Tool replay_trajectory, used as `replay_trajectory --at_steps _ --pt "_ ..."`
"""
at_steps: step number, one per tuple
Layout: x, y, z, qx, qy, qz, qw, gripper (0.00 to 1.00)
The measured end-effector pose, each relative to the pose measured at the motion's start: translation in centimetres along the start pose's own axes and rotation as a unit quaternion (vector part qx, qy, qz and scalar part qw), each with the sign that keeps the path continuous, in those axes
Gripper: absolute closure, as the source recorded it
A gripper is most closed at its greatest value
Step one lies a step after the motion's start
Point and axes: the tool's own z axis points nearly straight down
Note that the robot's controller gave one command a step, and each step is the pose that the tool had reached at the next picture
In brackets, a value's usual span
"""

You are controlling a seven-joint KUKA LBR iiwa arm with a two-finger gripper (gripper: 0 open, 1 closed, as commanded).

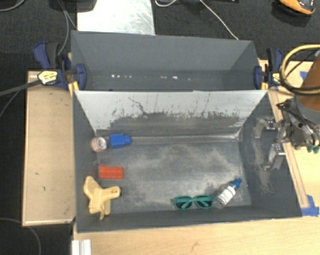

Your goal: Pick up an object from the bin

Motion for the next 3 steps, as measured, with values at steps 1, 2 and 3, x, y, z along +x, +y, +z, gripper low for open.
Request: replay_trajectory --at_steps 1,2,3 --pt "-0.2 0.1 -0.5 0.001 -0.0041 -0.003 1.0000 0.00" --pt "1.9 2.7 9.2 0.001 -0.0029 -0.176 0.9843 0.00" --pt "1.9 5.1 5.3 0.003 -0.0072 -0.262 0.9649 0.00"
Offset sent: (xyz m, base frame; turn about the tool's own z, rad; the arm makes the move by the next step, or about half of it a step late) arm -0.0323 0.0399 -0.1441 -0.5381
